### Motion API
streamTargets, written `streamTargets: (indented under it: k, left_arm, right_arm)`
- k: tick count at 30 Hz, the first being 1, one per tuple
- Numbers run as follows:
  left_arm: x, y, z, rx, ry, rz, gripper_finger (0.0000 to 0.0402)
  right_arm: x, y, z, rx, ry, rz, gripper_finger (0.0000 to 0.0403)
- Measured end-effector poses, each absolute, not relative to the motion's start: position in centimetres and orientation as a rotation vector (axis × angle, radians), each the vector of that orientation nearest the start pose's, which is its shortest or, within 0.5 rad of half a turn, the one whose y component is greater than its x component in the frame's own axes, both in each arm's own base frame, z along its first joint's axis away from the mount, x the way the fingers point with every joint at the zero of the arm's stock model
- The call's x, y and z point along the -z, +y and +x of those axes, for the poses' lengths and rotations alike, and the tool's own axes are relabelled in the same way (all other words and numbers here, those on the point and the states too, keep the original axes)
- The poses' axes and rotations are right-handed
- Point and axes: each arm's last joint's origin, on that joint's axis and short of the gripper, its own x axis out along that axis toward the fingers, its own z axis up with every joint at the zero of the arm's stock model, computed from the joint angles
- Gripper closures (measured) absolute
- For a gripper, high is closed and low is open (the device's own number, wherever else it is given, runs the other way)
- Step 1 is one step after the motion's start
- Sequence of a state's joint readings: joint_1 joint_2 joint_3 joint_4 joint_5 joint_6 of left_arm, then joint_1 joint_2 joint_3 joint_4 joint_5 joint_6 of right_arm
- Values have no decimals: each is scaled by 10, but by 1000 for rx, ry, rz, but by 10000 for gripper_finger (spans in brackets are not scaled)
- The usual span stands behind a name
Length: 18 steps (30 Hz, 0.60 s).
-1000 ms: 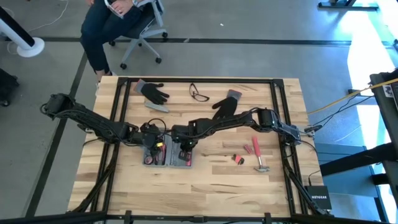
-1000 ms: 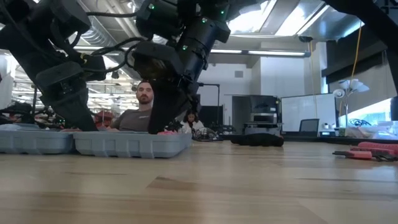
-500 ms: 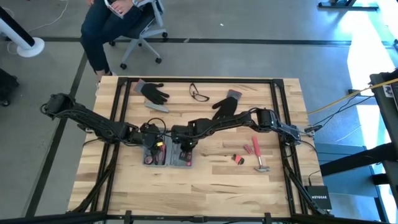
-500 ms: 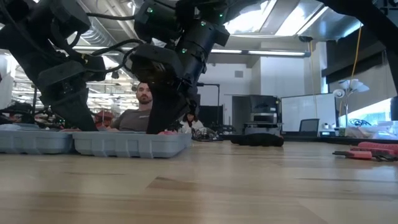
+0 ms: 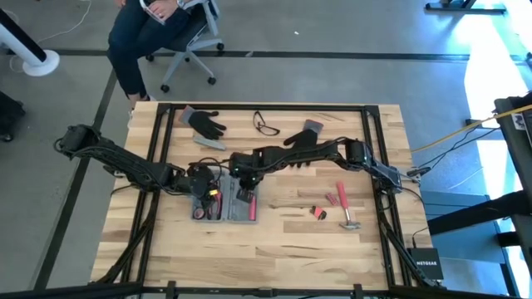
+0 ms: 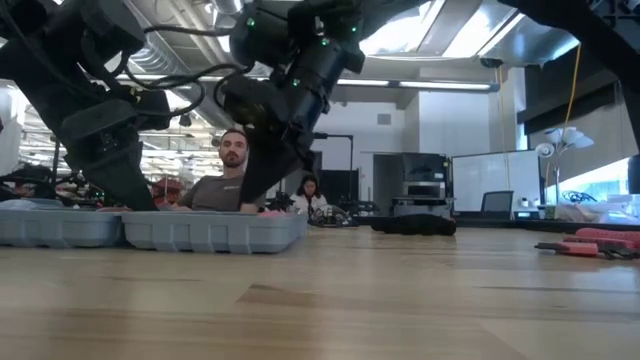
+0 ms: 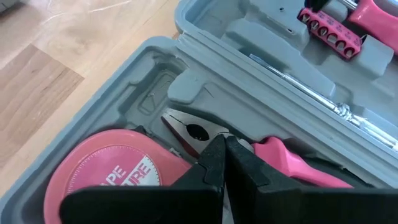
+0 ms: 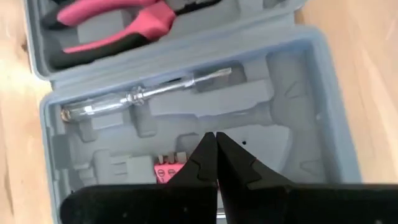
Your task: Prefit tool cases
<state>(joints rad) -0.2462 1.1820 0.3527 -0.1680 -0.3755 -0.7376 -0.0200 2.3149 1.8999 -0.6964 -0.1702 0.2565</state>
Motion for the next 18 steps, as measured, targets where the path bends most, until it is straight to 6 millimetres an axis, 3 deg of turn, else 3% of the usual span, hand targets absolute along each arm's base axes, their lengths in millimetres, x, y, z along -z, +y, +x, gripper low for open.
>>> streamTargets:
  k: [8, 18]
  left_arm:
    - [-128, -34, 178, -458, 843, -372, 402]
    - [-128, -33, 178, -467, 838, -374, 401]
  right_arm:
    - [-156, 3, 488, -35, 1156, 322, 403]
    - [-164, 13, 493, -77, 1110, 329, 403]
